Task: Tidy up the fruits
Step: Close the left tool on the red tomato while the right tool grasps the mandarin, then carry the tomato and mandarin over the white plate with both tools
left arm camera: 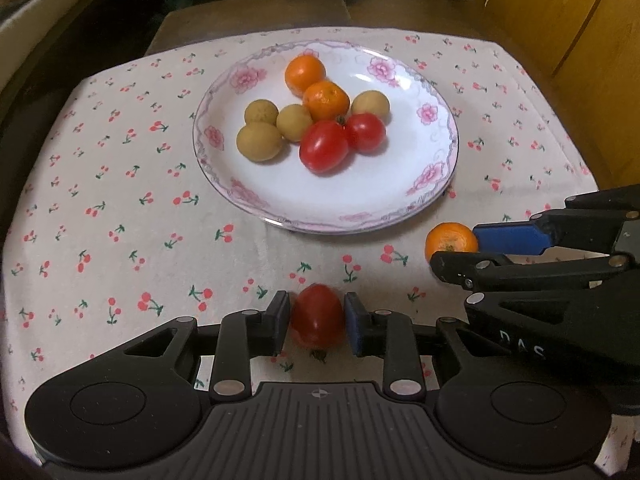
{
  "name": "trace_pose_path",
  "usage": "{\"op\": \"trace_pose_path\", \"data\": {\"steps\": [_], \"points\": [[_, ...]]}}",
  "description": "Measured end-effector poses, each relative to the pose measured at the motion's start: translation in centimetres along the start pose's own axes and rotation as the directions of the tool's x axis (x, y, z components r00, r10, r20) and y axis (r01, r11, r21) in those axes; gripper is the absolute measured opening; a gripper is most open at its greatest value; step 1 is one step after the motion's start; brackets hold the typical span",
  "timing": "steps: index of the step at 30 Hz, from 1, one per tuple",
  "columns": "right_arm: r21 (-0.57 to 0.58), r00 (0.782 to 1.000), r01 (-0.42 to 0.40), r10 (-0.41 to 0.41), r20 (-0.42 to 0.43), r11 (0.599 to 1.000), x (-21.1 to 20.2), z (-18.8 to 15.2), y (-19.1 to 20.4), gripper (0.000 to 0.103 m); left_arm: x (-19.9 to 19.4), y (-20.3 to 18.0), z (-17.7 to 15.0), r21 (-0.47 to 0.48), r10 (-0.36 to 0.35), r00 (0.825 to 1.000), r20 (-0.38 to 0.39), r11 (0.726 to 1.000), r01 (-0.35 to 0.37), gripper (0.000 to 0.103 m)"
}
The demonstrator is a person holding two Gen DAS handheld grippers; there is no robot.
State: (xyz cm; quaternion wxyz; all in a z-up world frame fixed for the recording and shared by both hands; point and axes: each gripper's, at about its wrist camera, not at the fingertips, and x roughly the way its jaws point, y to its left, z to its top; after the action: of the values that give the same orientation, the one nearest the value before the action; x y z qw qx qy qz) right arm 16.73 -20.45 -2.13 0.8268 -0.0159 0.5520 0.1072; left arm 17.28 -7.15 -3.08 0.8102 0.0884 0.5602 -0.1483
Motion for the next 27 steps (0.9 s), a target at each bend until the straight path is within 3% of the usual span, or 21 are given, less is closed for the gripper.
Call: {"op": "trace_pose_path", "data": {"steps": [12,16,19,27], "points": [[0.016,1.000,-0.012,0.012,-0.002,1.000,1.4,0.8,-0.1,0.031,0.0,0.2,-0.1,-0.013,0.012,1.000,0.004,1.000,-0.012,0.038],[-0.001,1.000,0.006,-0.006,0.005,1.000,1.3,0.8,0.1,0.031,0.0,-0.2,-0.3,0.010,0.019,1.000,0.007,1.000,-0.019,0.045],[-0.012,1.000,0.024,-0.023,0.012,1.000,1.0,0.6,0.3,0.029,-0.1,-0.4,-0.5,0.017,0.025,1.000,0.015,1.000,-0.025,0.036],[-0.053,0.998,0.053,-0.052,0.022,0.997,0.1,0.0,0.7,0.029,-0.4,-0.8,-0.9,0.024,0.020,1.000,0.023,0.999,-0.021,0.036]]}}
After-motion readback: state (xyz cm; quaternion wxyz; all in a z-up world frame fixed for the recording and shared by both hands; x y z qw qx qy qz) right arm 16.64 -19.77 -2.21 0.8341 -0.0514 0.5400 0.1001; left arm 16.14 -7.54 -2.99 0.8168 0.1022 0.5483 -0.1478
